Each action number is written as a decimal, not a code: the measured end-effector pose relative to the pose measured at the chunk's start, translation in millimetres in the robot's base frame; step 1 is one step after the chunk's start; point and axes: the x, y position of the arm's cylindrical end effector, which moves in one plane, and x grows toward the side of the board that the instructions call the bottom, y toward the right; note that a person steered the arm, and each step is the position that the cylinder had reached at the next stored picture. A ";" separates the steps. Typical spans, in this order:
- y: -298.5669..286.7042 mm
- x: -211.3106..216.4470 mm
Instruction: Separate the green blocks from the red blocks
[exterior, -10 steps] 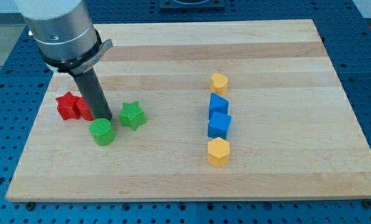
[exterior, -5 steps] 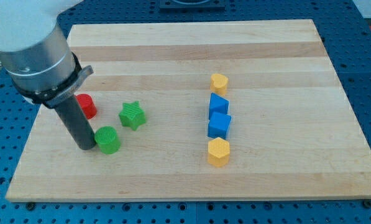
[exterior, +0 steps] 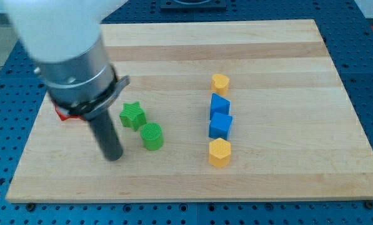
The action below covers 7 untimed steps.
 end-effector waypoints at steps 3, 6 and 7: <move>-4.8 -115.2; 39.4 -109.2; 40.9 -107.9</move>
